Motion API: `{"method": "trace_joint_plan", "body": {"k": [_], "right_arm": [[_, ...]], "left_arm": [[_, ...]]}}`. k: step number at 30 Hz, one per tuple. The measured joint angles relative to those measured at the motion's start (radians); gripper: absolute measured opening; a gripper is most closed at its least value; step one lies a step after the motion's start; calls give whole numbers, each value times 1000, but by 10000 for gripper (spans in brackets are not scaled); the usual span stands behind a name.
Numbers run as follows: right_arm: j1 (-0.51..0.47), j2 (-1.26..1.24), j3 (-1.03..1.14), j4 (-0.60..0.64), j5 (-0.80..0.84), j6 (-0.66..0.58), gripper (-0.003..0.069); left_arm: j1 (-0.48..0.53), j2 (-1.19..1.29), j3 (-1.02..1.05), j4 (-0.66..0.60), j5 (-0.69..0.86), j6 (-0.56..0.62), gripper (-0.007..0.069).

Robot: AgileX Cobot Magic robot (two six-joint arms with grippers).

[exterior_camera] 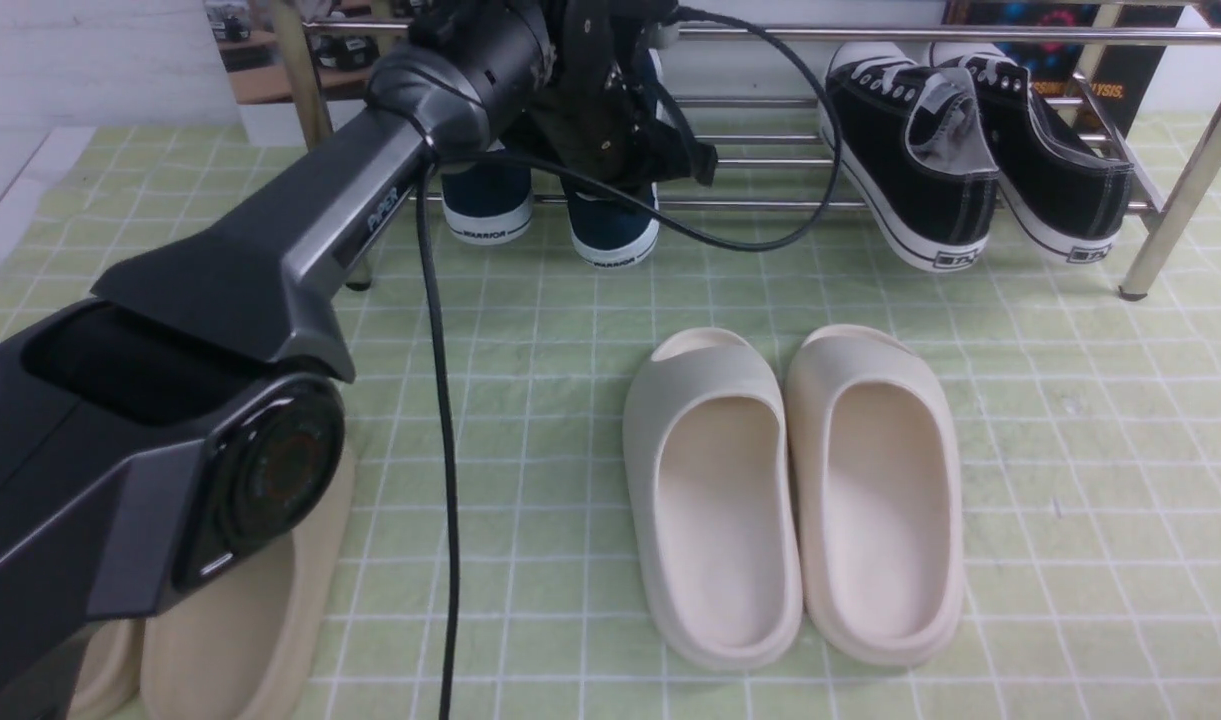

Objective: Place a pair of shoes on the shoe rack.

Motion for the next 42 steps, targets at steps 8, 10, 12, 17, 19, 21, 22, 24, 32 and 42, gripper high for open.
{"method": "trace_joint_plan", "body": {"k": [8,10,12,17,19,21,22,24,32,42], "right_arm": [[0,0,0,0,0,0,239],[0,0,0,0,0,0,239],[0,0,0,0,0,0,239],[0,0,0,0,0,0,239],[0,0,0,0,0,0,239],[0,0,0,0,0,0,239],[0,0,0,0,0,0,239],[0,0,0,0,0,0,239],[0,0,0,0,0,0,239],[0,0,0,0,0,0,239]], "left_arm": [[0,-2,2,28,-38,-86,27],[0,-4,2,39,-48,-93,81],[1,-10,2,53,-69,-100,173],[4,-33,0,65,-82,-104,330],[6,-50,0,65,-75,-105,365],[6,-71,0,65,-60,-105,372],[6,-74,0,65,-57,-105,372],[6,-112,0,66,6,-101,355],[6,-269,6,74,278,-20,78],[6,-824,370,48,286,-20,-13]]}}
